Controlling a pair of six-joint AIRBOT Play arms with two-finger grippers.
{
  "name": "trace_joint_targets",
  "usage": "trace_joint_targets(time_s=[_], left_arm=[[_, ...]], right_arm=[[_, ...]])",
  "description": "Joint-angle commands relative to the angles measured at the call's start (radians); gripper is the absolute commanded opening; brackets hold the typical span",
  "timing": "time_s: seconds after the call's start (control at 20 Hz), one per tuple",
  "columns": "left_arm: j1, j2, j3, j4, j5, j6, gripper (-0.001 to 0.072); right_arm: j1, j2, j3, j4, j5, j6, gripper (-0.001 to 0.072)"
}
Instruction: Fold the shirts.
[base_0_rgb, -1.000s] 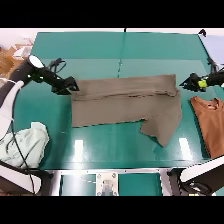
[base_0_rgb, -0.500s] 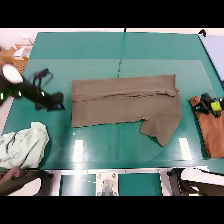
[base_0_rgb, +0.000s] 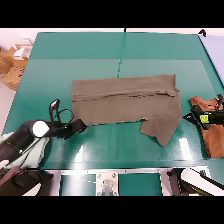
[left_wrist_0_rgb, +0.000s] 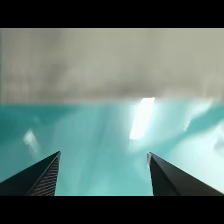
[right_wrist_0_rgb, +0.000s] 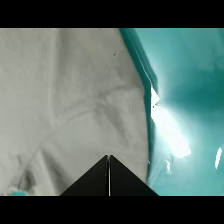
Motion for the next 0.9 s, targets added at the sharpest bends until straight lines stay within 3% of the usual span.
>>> trace_joint_targets(time_s=[0.0, 0.25, 0.35, 0.4, 0.45, 0.5, 0.7, 0.85], left_arm=[[-0.042, -0.038, -0.076, -0.022, 0.224, -0.155, 0.0595], [-0.041, -0.21, -0.07, -0.166, 0.453, -0.156, 0.059], [-0.037, -0.248, -0.05, -0.163, 0.481, -0.153, 0.0247], [-0.037, -0.25, -0.045, -0.146, 0.507, -0.152, 0.024], [-0.037, -0.25, -0.046, -0.144, 0.525, -0.151, 0.0167], [-0.027, -0.249, -0.045, -0.138, 0.518, -0.132, 0.0024], [0.152, -0.249, 0.005, -0.127, 0.272, 0.06, 0.0024], [0.237, -0.249, 0.072, -0.127, 0.189, 0.193, 0.0025]], right_arm=[[0.023, 0.009, -0.017, 0.025, -0.068, -0.006, 0.002], [0.027, 0.009, -0.018, 0.025, -0.124, -0.006, 0.0021], [0.027, 0.009, -0.018, 0.026, -0.133, -0.005, 0.0022], [0.027, 0.009, -0.018, 0.025, -0.133, -0.005, 0.0091], [0.027, 0.009, -0.018, 0.025, -0.131, -0.005, 0.0273], [0.027, 0.009, -0.017, 0.025, -0.132, 0.0, 0.0492], [0.023, 0.009, -0.017, 0.024, -0.096, 0.02, 0.052], [0.018, 0.009, -0.018, 0.011, 0.009, 0.058, 0.052]])
